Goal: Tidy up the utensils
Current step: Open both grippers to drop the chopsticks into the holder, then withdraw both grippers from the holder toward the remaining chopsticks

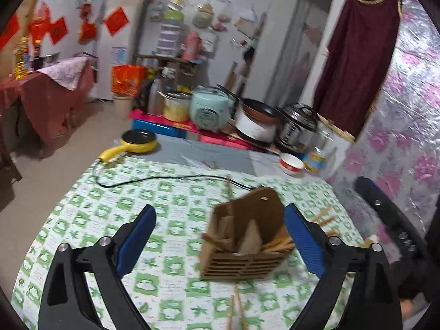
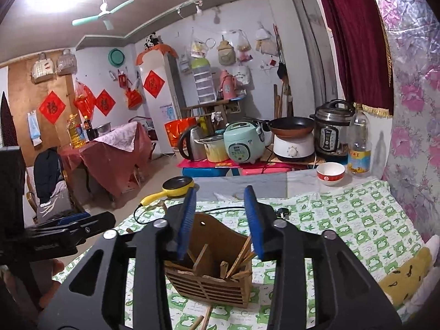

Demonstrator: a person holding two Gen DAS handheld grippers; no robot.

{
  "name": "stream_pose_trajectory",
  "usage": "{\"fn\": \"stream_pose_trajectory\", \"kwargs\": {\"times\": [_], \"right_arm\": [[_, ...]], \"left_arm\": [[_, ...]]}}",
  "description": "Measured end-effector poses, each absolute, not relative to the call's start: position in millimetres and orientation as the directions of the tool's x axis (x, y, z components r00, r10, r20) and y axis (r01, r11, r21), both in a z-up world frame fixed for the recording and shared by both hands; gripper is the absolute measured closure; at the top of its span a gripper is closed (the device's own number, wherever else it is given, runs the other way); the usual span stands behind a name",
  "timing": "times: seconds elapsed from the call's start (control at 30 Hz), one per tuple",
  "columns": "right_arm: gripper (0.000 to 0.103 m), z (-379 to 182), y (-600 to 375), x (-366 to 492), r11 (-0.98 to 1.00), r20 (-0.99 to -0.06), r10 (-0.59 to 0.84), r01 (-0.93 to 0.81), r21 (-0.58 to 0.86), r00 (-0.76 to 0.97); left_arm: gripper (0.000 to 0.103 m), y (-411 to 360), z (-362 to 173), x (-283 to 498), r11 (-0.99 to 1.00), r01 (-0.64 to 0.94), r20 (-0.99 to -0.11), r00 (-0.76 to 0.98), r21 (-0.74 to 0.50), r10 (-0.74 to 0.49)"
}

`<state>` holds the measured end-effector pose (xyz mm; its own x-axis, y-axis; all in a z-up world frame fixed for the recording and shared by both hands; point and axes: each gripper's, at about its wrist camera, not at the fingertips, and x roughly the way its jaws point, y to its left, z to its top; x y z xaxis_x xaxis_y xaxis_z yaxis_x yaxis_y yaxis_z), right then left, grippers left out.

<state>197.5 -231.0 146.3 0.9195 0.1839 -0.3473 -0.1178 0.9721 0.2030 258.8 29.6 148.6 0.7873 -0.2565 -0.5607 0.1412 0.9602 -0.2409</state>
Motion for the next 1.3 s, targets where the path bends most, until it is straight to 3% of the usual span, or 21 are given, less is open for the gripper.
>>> {"fn": "stream_pose_trajectory", "kwargs": {"times": [0.27,0.43,0.77,1.03,1.3], "right_arm": [[0.028,147,-217,186,0.983,-0.326,0.149,-0.105,0.151,0.934],[0.016,149,-211,169,0.985,-0.281,0.132,-0.095,0.141,0.951],[0.008,156,-209,135,0.979,-0.218,0.155,-0.12,0.164,0.964],[0.007,160,-196,121,0.978,-0.197,0.181,-0.155,0.141,0.963],[0.007,143,-187,120,0.98,-0.25,0.185,-0.16,0.116,0.95]], "left_arm": [[0.006,65,115,250,0.964,0.061,-0.557,0.806,-0.258,-0.2],[0.006,67,103,237,0.978,0.014,-0.53,0.839,-0.208,-0.124],[0.006,37,82,210,1.0,-0.015,-0.481,0.876,0.014,0.02],[0.006,34,59,209,0.999,-0.017,-0.534,0.845,0.03,0.031],[0.006,30,58,205,0.998,-0.019,-0.52,0.853,0.054,0.044]]}}
